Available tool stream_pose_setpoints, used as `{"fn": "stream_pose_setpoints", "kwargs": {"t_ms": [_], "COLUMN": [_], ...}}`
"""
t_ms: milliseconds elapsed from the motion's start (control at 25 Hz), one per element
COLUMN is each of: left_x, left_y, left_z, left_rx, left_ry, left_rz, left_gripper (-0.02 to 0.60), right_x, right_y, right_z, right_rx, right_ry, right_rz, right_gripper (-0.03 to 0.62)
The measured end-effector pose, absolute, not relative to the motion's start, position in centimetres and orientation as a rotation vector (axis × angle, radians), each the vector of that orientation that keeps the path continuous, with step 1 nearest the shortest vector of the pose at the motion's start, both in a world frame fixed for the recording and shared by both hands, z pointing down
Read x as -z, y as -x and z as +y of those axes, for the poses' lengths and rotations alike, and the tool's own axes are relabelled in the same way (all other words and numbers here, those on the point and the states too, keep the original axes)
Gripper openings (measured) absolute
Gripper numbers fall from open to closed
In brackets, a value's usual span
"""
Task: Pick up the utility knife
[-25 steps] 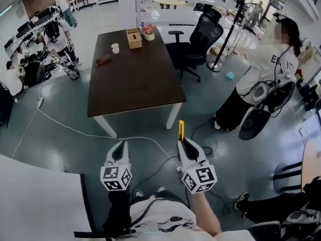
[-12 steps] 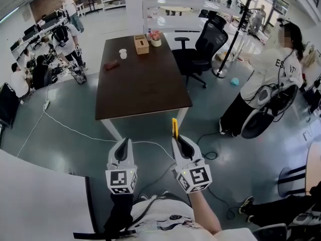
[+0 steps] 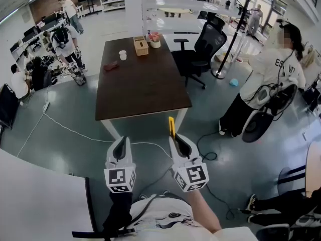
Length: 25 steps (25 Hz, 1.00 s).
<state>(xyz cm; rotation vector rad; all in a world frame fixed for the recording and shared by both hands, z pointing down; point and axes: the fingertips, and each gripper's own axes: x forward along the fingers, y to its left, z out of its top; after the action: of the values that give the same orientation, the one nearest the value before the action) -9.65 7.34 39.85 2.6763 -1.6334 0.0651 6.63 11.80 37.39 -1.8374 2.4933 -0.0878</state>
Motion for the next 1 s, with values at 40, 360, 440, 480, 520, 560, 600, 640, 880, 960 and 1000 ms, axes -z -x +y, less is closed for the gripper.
{"fn": "stream_pose_setpoints", "kwargs": {"t_ms": [40,360,440,480,520,560,600,640,880,960,1000], "left_x": [-39.72,-39.29,-39.23,-39.24,-39.27,-39.33,-39.41,-39.52,-39.99,-40.01,-40.03], "left_y": [9.58,9.64,9.73,9.76,9.74,9.68,9.6,9.53,9.43,9.35,9.29], "left_z": [7.36,7.46,7.51,7.5,7.46,7.41,7.33,7.24,7.2,7.31,7.33], "left_rx": [-0.063,-0.063,-0.064,-0.062,-0.061,-0.061,-0.062,-0.064,-0.085,-0.086,-0.086], "left_ry": [-2.68,-2.687,-2.684,-2.682,-2.681,-2.681,-2.68,-2.68,-2.682,-2.683,-2.684], "left_rz": [-1.629,-1.615,-1.617,-1.618,-1.618,-1.617,-1.616,-1.615,-1.608,-1.605,-1.604], "left_gripper": [-0.003,-0.003,-0.003,-0.003,-0.003,-0.003,-0.003,-0.003,-0.003,-0.003,-0.003], "right_x": [-37.21,-36.99,-36.85,-36.79,-36.78,-36.81,-36.86,-36.93,-37.14,-37.28,-37.37], "right_y": [-6.62,-6.15,-6.0,-5.96,-5.96,-6.0,-6.08,-6.17,-6.53,-6.56,-6.56], "right_z": [11.87,11.88,11.91,11.89,11.84,11.77,11.68,11.58,11.51,11.65,11.7], "right_rx": [0.082,0.065,0.062,0.06,0.057,0.054,0.052,0.051,0.049,0.052,0.055], "right_ry": [1.839,1.842,1.836,1.834,1.834,1.836,1.838,1.839,1.846,1.846,1.846], "right_rz": [2.492,2.5,2.504,2.505,2.508,2.509,2.51,2.51,2.499,2.499,2.5], "right_gripper": [0.05,0.05,0.05,0.049,0.049,0.049,0.049,0.049,0.049,0.049,0.049]}}
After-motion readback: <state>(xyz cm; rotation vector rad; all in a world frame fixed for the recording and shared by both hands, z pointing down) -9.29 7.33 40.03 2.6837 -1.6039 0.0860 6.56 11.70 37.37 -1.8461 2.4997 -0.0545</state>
